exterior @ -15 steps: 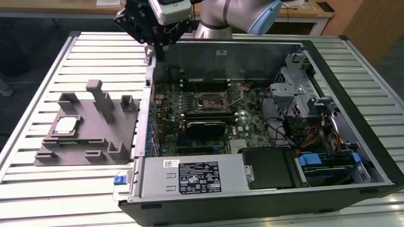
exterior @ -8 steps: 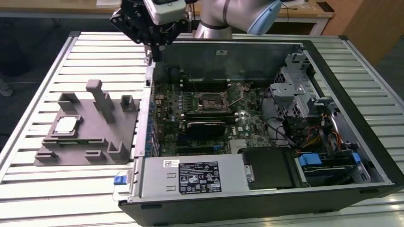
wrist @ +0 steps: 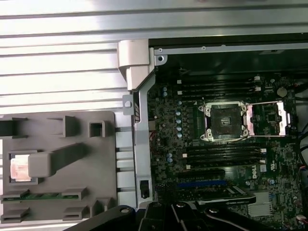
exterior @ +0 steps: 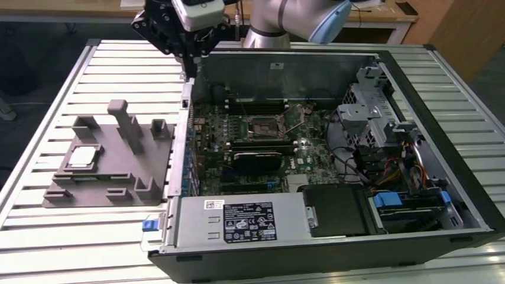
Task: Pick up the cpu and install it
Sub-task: 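Reach for the cpu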
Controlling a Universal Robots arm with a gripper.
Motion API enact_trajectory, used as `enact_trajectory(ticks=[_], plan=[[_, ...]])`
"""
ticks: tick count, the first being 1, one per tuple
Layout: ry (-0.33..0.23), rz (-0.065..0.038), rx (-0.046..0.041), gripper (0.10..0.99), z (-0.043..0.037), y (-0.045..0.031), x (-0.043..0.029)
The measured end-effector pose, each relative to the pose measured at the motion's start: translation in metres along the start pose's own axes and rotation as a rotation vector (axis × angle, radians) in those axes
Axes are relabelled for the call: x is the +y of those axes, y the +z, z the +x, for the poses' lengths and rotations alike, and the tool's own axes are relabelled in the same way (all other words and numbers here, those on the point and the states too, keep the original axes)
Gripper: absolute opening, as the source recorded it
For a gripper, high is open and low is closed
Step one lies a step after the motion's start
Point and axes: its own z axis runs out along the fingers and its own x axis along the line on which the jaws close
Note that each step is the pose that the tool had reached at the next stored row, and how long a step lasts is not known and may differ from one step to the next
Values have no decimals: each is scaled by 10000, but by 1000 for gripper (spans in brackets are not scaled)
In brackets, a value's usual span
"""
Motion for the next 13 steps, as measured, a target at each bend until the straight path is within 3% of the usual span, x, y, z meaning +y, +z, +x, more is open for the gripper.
enact_trajectory(ticks=[13], plan=[[0,0,1,106,112,-3,-9]])
